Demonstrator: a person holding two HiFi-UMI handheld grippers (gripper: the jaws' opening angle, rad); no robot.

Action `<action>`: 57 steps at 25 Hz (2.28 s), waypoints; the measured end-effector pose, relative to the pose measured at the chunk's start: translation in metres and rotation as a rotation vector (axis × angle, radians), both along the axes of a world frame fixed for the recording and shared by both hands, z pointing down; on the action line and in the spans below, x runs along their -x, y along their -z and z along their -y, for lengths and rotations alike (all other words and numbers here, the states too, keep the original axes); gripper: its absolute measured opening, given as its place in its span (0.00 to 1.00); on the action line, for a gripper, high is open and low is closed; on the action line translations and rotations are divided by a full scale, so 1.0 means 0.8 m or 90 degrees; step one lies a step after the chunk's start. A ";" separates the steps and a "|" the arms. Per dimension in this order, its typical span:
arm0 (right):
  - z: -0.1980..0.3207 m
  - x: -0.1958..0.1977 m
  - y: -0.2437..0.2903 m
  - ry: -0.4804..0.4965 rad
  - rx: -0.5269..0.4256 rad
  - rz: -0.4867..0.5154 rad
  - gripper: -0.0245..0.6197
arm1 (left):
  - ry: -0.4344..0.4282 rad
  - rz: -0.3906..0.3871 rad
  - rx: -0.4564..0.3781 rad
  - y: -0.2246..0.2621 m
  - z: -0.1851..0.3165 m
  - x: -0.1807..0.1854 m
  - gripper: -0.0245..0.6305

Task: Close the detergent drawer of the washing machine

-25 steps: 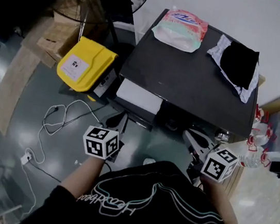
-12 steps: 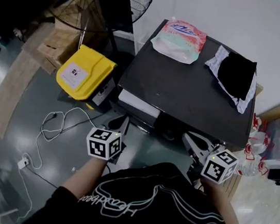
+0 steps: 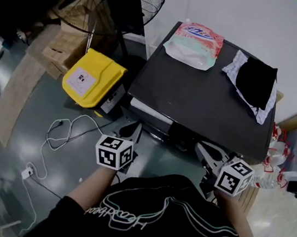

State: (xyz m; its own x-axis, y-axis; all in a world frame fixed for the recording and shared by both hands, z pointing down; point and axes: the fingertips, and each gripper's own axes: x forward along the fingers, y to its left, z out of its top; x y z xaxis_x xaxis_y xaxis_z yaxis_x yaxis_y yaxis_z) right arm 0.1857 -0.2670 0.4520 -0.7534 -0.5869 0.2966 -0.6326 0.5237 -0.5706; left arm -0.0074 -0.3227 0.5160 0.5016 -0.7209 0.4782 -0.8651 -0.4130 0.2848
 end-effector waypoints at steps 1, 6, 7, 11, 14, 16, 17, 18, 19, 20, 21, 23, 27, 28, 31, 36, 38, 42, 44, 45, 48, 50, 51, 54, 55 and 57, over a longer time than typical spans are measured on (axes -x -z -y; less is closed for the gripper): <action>-0.001 0.001 -0.001 0.001 0.002 0.001 0.08 | -0.001 -0.001 0.000 0.000 0.000 0.000 0.07; -0.004 0.002 -0.003 0.002 0.005 0.004 0.08 | -0.003 0.001 0.003 0.000 0.001 0.000 0.07; -0.005 0.002 -0.003 0.001 0.006 0.003 0.08 | -0.003 0.002 0.003 0.000 0.002 0.000 0.07; -0.010 -0.002 -0.004 -0.008 0.011 0.006 0.08 | 0.009 0.008 0.024 -0.002 0.024 -0.004 0.07; -0.014 -0.012 -0.005 -0.020 0.013 0.005 0.08 | 0.013 0.004 0.029 -0.002 0.038 -0.011 0.07; -0.016 -0.019 -0.006 -0.029 0.014 0.003 0.08 | 0.011 0.003 0.026 -0.002 0.043 -0.013 0.07; -0.016 -0.022 -0.006 -0.034 0.015 0.002 0.08 | 0.011 0.004 0.024 -0.002 0.044 -0.013 0.07; -0.017 -0.026 -0.006 -0.038 0.016 0.001 0.08 | 0.012 0.004 0.021 -0.002 0.044 -0.014 0.07; -0.017 -0.029 -0.007 -0.042 0.018 0.001 0.08 | 0.014 0.004 0.019 -0.002 0.045 -0.014 0.07; -0.018 -0.032 -0.008 -0.045 0.020 0.000 0.08 | 0.015 0.005 0.018 -0.002 0.046 -0.015 0.07; -0.019 -0.034 -0.009 -0.048 0.022 0.000 0.08 | 0.015 0.007 0.018 -0.003 0.048 -0.016 0.07; -0.021 -0.035 -0.010 -0.051 0.025 -0.001 0.08 | 0.012 0.012 0.021 -0.004 0.055 -0.018 0.07; -0.030 -0.036 -0.009 -0.052 0.025 -0.006 0.08 | 0.013 0.024 0.023 -0.006 0.069 -0.023 0.07; -0.033 -0.037 -0.009 -0.051 0.022 -0.009 0.08 | 0.013 0.026 0.014 -0.006 0.069 -0.024 0.07; -0.041 -0.040 -0.008 -0.050 0.010 -0.020 0.08 | 0.014 0.013 0.017 -0.007 0.068 -0.023 0.07; -0.052 -0.035 0.016 -0.044 -0.018 -0.041 0.08 | -0.001 -0.002 0.069 -0.003 0.058 -0.024 0.07; -0.058 -0.025 0.033 -0.037 -0.038 -0.049 0.08 | -0.017 -0.026 0.069 0.019 0.041 -0.029 0.07; -0.071 0.002 0.076 -0.018 -0.085 -0.060 0.08 | -0.083 -0.091 0.044 0.089 -0.009 -0.043 0.07; -0.077 0.016 0.100 -0.019 -0.109 -0.073 0.08 | -0.118 -0.112 0.027 0.126 -0.037 -0.042 0.07; -0.080 0.024 0.113 -0.021 -0.119 -0.075 0.08 | -0.135 -0.118 0.017 0.143 -0.050 -0.041 0.07; -0.096 0.048 0.151 -0.027 -0.148 -0.062 0.08 | -0.176 -0.133 -0.020 0.193 -0.088 -0.032 0.07; -0.107 0.065 0.172 -0.032 -0.169 -0.039 0.08 | -0.196 -0.143 -0.048 0.220 -0.111 -0.023 0.07; -0.112 0.073 0.180 -0.033 -0.180 -0.028 0.08 | -0.204 -0.149 -0.061 0.232 -0.122 -0.018 0.07; -0.134 0.098 0.200 -0.024 -0.212 -0.018 0.08 | -0.218 -0.170 -0.095 0.260 -0.153 -0.003 0.07; -0.140 0.105 0.205 -0.023 -0.222 -0.021 0.08 | -0.220 -0.176 -0.104 0.268 -0.162 0.002 0.07; -0.153 0.116 0.212 -0.024 -0.232 -0.020 0.08 | -0.226 -0.183 -0.118 0.280 -0.180 0.009 0.07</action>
